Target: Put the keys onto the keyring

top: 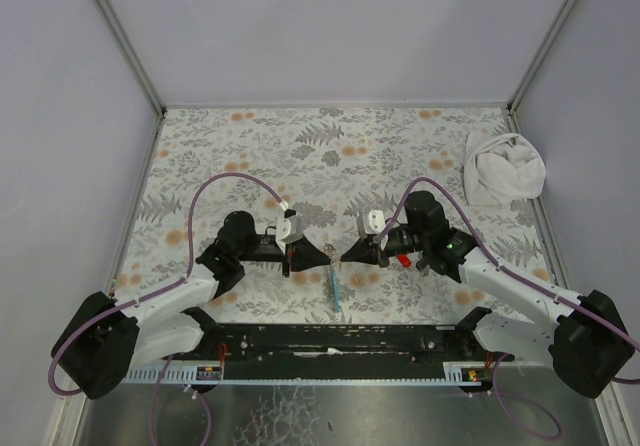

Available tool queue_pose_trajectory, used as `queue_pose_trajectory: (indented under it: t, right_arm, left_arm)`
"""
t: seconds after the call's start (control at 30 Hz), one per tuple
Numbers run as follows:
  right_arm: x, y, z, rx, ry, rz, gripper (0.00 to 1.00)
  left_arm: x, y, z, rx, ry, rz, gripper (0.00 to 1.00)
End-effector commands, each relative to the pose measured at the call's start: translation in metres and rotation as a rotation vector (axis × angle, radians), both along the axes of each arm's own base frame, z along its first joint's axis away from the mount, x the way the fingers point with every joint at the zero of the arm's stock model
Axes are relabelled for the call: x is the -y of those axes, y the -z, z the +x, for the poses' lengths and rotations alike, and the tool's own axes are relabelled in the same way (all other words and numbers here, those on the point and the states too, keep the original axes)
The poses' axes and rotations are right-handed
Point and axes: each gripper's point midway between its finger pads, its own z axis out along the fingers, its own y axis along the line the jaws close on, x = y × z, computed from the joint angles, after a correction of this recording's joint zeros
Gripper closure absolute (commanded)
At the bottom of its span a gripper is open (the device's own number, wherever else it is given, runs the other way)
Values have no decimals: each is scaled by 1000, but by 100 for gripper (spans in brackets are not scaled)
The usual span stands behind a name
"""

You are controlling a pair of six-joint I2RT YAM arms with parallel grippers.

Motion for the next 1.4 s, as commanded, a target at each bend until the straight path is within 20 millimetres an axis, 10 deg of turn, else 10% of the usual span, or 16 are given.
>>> queue_pose_trajectory:
  t: [0.0,1.37]
  right_arm:
    - [-8,-25,-1,47,-48,64,100]
    - [-6,-22,6,52,6,44,100]
  left_arm:
    - [2,-13,4,46,5,-36,100]
    - [2,-16,2,54,7,-45,100]
